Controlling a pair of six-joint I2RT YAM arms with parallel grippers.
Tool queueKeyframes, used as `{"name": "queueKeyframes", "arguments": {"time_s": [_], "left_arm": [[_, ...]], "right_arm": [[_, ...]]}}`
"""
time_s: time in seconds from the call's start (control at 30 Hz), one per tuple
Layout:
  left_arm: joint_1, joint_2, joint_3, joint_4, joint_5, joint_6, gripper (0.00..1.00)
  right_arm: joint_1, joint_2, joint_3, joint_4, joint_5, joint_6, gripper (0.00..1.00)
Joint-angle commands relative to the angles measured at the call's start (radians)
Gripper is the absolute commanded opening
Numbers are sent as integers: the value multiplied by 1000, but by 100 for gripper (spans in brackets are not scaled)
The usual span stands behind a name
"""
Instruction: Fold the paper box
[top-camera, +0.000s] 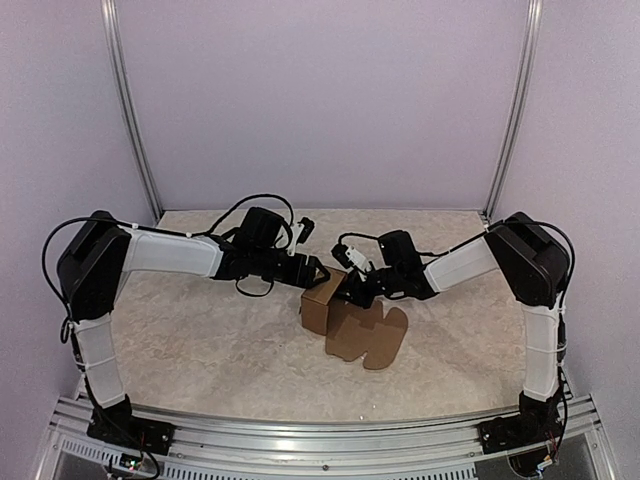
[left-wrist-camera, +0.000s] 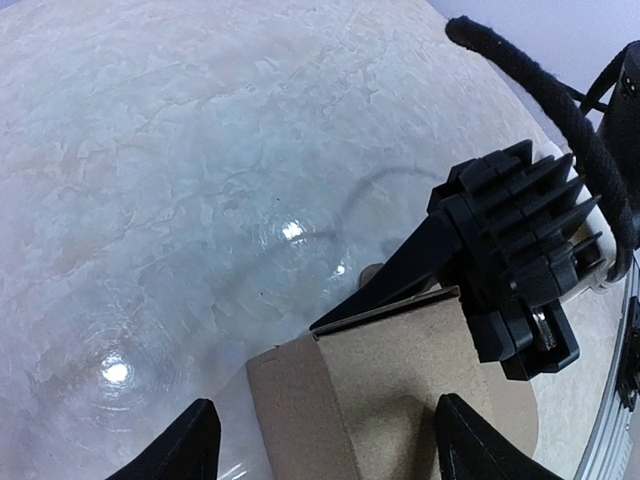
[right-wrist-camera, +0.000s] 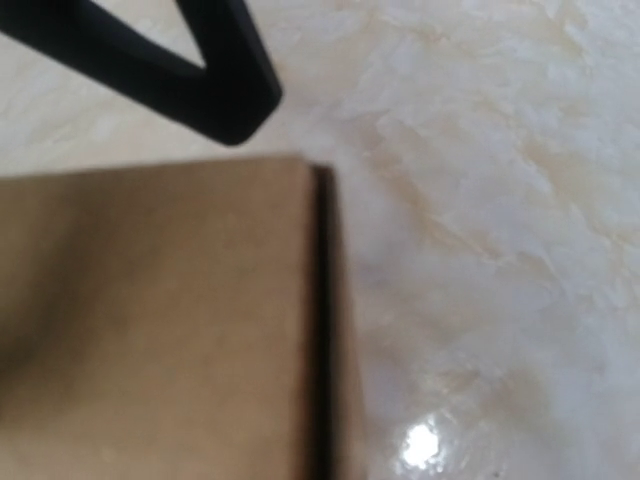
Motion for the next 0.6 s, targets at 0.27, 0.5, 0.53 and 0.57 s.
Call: {"name": "queueKeyframes", "arguments": {"time_s": [0.27,0.5,0.53,0.57], "left_arm": [[84,-125,-151,127,99,-102,73],[159,-178,-270,168,61,-166,71],[168,-156,-263,157,55,-177,69],[174,-140,-254,146,51,-182,68]], "right_arm": [[17,6,-34,113,32,27,21],[25,-6,-55,164,45,15,24],[25,-2,-48,165,44,15,24],[27,2,-43,167,44,17,24]]}}
